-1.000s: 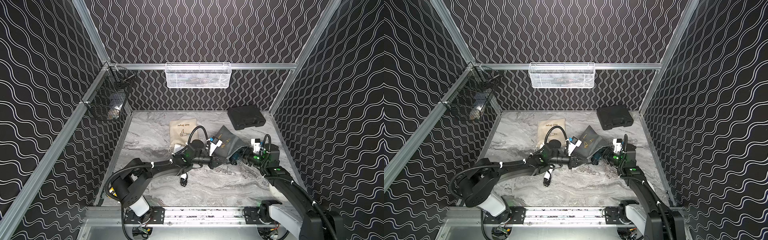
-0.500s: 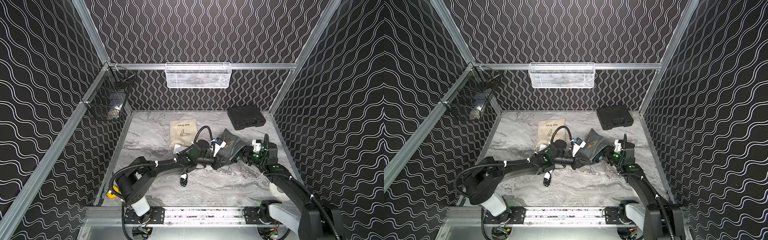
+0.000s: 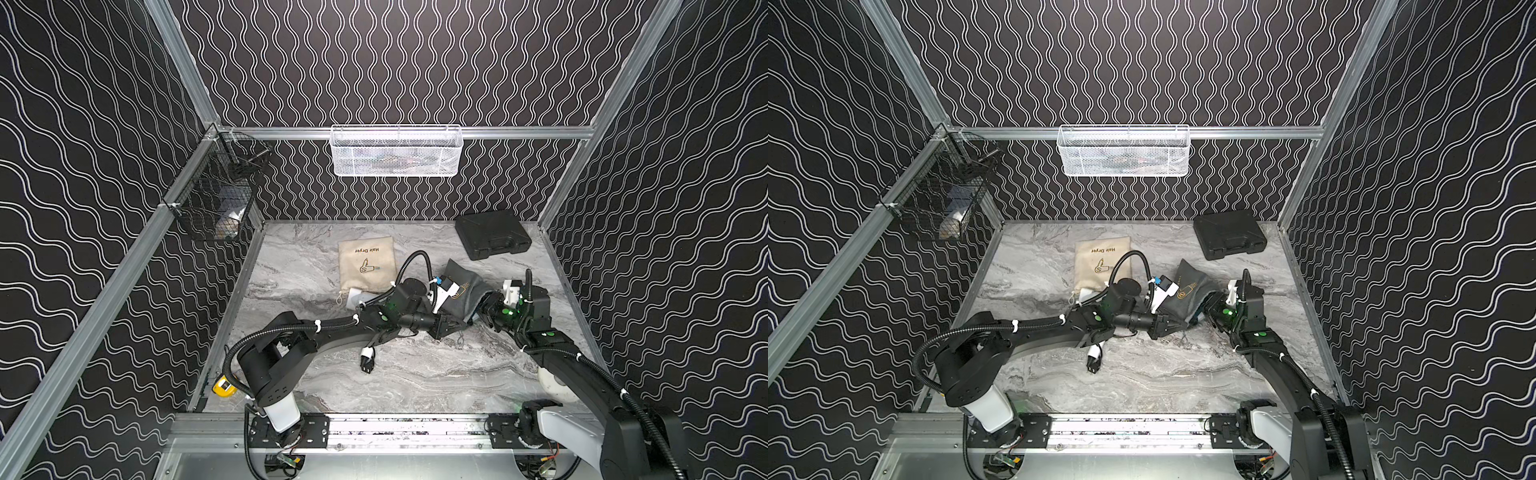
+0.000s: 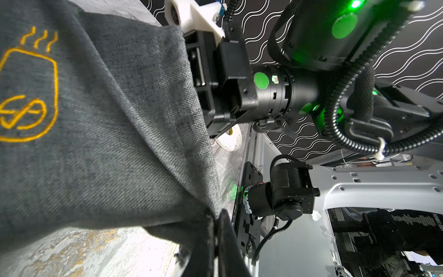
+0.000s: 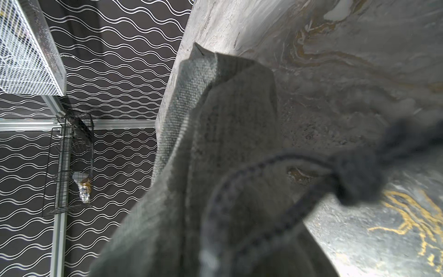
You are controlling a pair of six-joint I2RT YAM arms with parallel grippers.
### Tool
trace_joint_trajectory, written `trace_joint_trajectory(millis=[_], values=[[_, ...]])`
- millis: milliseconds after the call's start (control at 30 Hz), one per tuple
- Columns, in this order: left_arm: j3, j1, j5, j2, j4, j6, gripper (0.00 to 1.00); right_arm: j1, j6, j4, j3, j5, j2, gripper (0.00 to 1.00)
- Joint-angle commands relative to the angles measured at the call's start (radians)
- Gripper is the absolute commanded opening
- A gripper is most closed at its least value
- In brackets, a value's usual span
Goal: Pack away hair dryers
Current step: Place the hair dryer in the drawstring bag.
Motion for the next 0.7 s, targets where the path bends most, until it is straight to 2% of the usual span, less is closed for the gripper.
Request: trace_joint_trajectory(millis=[0, 267, 667], values=[[0.021, -0.006, 0.025, 0.007, -0.017, 0.005, 0.00, 0.042, -0.016, 0.103, 0.000, 0.123, 0.002, 0.00], [0.046, -0.006, -0.019, 0.025, -0.065, -0.007, 0.00, 0.094, 0.003, 0.155, -0.043, 0.221, -0.017, 0.00], [0.061, -0.005, -0.069, 0.018, -0.160, 0.040, 0.00, 0.092, 0.093, 0.193, -0.037, 0.214, -0.008, 0.00]])
